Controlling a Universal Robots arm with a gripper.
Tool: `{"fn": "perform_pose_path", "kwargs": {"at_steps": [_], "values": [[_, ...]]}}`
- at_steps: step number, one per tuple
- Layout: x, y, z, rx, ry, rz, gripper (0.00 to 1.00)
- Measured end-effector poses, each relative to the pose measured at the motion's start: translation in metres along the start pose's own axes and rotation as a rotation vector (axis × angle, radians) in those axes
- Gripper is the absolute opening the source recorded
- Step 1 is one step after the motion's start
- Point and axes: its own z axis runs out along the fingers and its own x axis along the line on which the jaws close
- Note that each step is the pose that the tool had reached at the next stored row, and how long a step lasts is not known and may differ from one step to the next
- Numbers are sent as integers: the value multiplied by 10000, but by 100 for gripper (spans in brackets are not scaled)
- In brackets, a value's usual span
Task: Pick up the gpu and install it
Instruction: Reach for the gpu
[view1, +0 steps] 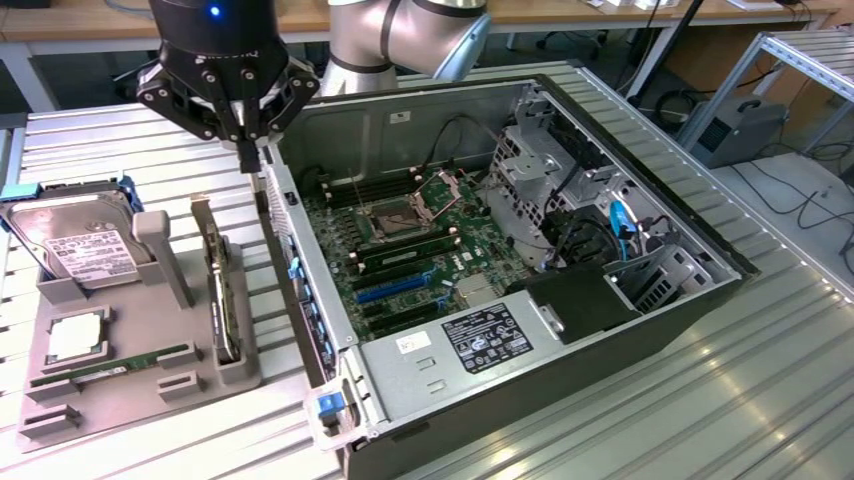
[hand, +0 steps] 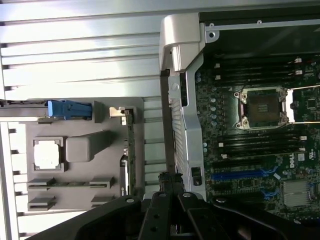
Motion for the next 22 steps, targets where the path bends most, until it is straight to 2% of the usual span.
{"fn": "perform_pose_path", "kwargs": {"at_steps": [22], "values": [[60, -4, 2, 0, 0, 0, 11]]}}
